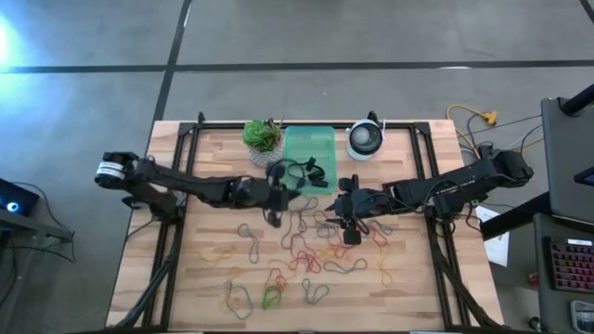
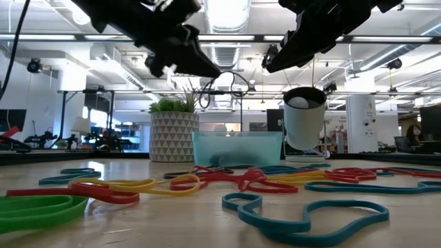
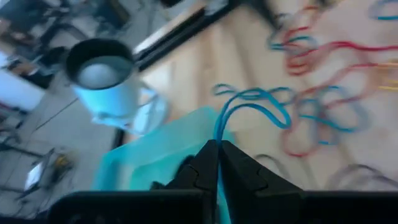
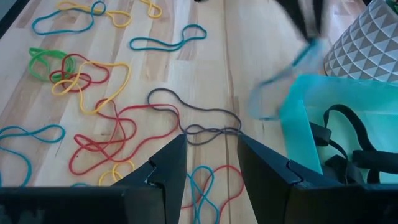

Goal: Pick and place rubber bands into bin
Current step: Put the blue rubber band into the green bin

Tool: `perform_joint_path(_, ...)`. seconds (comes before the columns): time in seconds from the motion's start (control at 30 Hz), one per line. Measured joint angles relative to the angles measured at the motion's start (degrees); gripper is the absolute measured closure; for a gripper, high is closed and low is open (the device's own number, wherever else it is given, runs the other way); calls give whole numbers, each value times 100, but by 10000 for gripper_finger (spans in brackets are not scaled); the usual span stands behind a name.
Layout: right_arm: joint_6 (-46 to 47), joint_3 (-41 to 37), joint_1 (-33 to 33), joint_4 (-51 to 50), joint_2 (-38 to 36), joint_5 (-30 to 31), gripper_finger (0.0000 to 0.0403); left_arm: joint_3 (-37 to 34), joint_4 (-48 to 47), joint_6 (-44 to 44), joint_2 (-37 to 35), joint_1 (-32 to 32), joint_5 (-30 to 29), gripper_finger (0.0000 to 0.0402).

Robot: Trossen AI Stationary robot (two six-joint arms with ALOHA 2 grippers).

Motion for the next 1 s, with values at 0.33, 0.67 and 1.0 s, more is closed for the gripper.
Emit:
perform_joint_path(0.33,42,-1,0,-7,0,-1,266,40,452,-25,722,818,-27,402)
perform_joint_path(0.67,25,-2,0,-8,-1,0,266,49,544,-342,971,937,4,401)
perform_joint_path(1.0,46,-2,0,2,0,0,266,49,539,-351,969,949,2,346)
